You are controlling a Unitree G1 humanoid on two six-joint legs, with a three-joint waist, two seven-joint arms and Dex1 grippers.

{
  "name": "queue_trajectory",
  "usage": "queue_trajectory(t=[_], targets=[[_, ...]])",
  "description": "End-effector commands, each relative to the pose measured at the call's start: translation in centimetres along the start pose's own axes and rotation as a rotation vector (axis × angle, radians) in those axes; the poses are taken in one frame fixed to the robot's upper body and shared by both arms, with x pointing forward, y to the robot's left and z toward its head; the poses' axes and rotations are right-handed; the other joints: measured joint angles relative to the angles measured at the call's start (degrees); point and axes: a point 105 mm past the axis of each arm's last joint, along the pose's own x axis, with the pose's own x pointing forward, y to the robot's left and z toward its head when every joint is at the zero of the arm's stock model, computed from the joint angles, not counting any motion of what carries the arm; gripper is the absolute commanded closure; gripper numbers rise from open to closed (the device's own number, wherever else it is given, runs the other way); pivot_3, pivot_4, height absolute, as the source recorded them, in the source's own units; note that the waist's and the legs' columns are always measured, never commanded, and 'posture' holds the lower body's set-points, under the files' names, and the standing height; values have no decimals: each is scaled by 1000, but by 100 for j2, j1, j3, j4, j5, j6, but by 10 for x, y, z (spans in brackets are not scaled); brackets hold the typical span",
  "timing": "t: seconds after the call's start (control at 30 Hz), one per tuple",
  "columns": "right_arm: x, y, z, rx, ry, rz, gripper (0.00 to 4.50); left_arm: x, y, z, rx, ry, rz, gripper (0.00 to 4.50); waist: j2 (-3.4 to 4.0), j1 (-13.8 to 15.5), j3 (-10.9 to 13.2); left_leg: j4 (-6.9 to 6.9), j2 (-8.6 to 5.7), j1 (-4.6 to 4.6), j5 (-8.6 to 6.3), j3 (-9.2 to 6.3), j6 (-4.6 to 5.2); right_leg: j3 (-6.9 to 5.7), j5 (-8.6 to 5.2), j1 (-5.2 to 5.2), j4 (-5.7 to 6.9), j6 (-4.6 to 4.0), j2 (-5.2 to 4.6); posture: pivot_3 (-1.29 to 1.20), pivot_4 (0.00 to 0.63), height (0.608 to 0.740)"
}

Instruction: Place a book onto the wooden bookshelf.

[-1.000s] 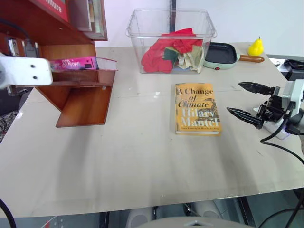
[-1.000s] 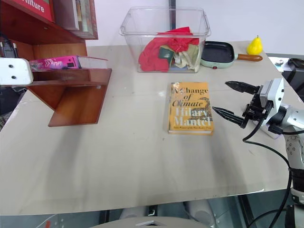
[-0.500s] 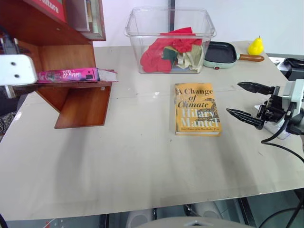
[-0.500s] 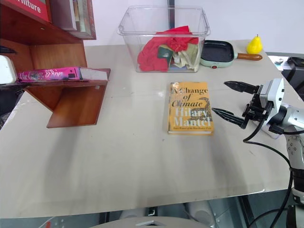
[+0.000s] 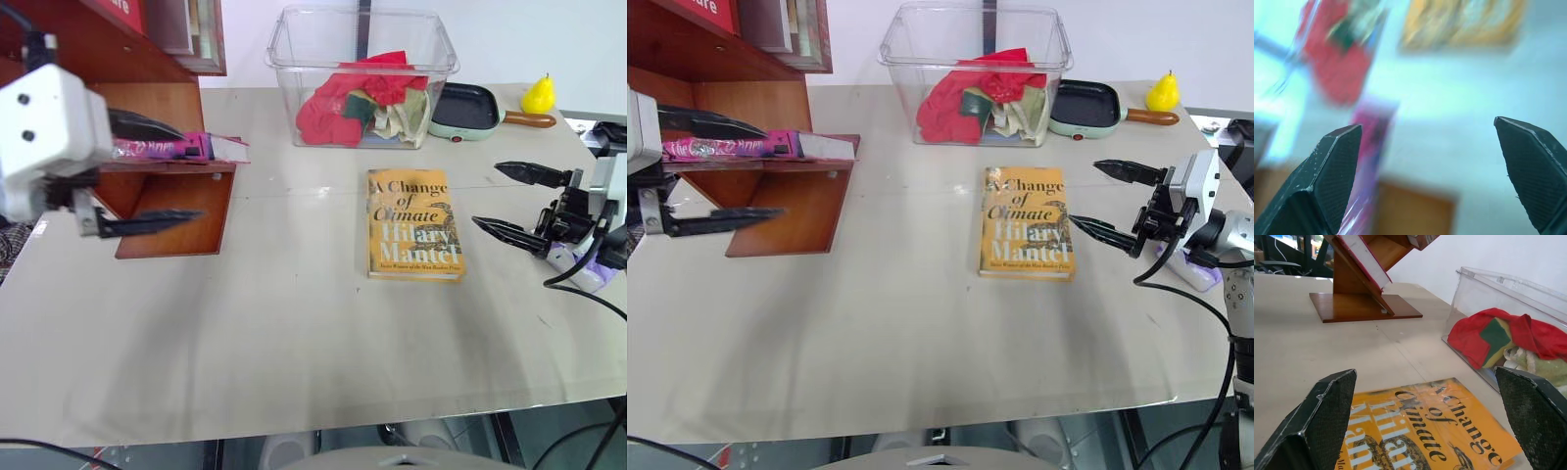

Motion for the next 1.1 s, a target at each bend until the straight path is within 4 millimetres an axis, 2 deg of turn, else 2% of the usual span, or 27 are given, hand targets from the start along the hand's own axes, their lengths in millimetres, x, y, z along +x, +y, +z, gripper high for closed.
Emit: queue_trajectory(t=[0.03,0.1,0.2,0.27,0.37,0.43,0.57,0.67,1.1], targets=[[-6,-2,10,-39,10,-26,0,30,-10,6,-108,-199,26,42,18,8,-6,1,-2,4,0,1,0,2,0,1,6,0,-1,0,150,740],[-8,-1,9,-34,23,-41,0,47,-8,4,-191,-314,100,42,25,31,-10,3,-8,13,0,-5,0,2,1,11,11,-1,3,0,150,740],[-15,5,4,-14,57,-71,0,70,-25,-10,-312,-353,68,42,-9,19,-6,15,-6,7,1,-23,-1,-3,5,18,12,-3,16,0,150,740],[-21,9,2,6,75,-95,0,78,-33,-22,-415,-387,72,42,-7,2,-7,14,-6,8,1,-20,-1,2,5,18,7,-3,10,0,150,740],[-34,15,-6,36,119,-141,0,89,-52,-53,-510,-329,77,42,0,0,-12,12,-8,4,1,-19,-1,7,5,15,3,-2,6,0,150,740],[-42,18,-11,52,146,-172,0,92,-65,-68,-560,-294,68,42,14,3,-24,2,-8,16,0,-18,0,9,2,22,-3,0,-2,0,150,740],[-62,26,-29,89,244,-232,0,87,-93,-112,-628,-165,68,42,2,15,-21,2,-8,11,0,-9,0,5,-4,16,-5,-5,4,0,150,740],[-71,31,-37,118,274,-260,0,83,-98,-126,-655,-135,88,42,2,25,-21,5,-8,16,0,-5,0,5,-16,19,-5,-19,3,0,150,740],[-75,40,-48,162,306,-293,0,87,-95,-125,-657,-116,79,42,-1,13,-23,-2,-2,54,0,5,0,8,-23,52,-9,-5,-3,0,150,740]])
